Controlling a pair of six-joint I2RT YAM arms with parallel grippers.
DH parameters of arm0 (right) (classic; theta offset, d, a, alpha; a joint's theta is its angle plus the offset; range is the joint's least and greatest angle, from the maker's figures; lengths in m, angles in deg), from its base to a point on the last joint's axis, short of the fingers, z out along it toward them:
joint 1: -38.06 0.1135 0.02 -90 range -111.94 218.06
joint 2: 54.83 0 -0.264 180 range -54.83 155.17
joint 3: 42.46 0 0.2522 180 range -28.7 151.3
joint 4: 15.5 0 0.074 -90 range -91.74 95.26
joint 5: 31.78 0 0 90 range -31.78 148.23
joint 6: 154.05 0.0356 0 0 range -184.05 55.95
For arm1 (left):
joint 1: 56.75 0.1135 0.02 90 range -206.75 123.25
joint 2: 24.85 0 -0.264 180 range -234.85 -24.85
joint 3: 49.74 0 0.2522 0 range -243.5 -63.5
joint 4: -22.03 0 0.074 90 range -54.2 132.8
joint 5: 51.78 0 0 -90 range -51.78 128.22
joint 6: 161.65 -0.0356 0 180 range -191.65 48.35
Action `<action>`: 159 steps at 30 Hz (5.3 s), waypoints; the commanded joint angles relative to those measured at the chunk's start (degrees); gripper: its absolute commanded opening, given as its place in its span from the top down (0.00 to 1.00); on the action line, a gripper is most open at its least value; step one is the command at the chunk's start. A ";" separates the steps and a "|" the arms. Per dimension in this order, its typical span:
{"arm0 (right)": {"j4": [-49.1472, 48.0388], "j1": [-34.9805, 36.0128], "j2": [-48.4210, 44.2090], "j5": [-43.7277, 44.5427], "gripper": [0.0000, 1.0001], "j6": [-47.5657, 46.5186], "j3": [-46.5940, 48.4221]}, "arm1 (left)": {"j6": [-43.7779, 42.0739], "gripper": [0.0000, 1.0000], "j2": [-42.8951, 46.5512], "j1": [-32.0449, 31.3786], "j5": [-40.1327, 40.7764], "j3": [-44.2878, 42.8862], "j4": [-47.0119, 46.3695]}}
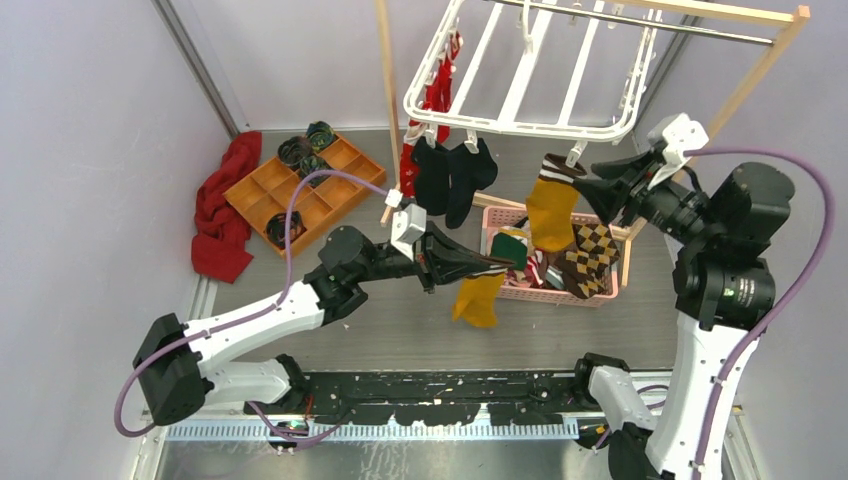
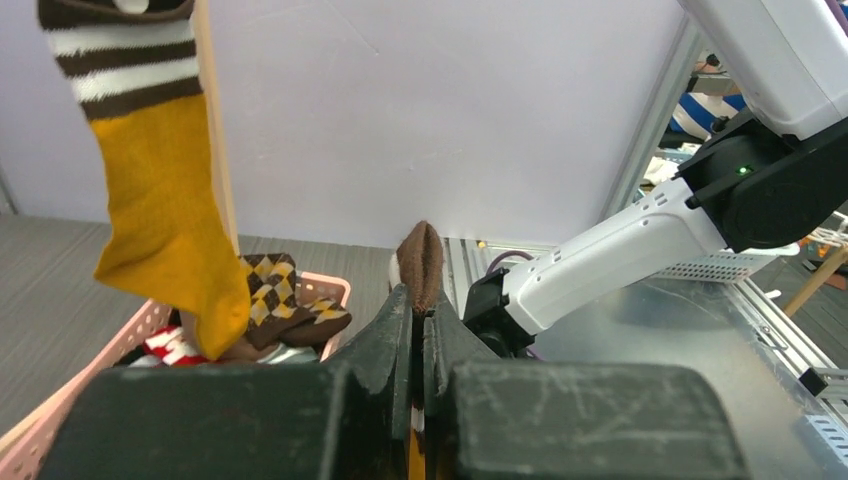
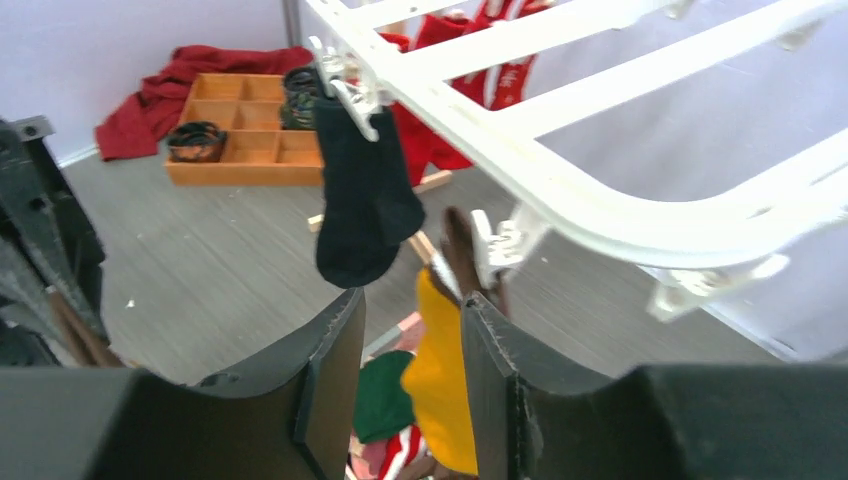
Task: Clip the socks to the hanger
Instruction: Adjust the sock, then adjust the hanger on the clothesline.
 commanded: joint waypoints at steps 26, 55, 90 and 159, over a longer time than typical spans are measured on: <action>7.46 -24.63 10.40 -4.86 0.24 -2.11 11.93 | -13.25 1.00 -39.91 -7.99 -0.51 -42.71 -2.62; -75.35 -32.69 18.77 -33.31 0.22 53.34 -8.14 | -17.43 1.00 -38.46 -2.49 32.77 -38.83 2.94; -104.10 -23.30 16.58 -31.84 0.00 93.25 -18.50 | 2.93 1.00 -22.78 18.35 22.76 -22.59 -0.52; -121.54 -36.51 16.27 -33.22 0.00 106.25 -28.28 | 25.12 1.00 -36.89 28.05 4.16 -33.41 -8.62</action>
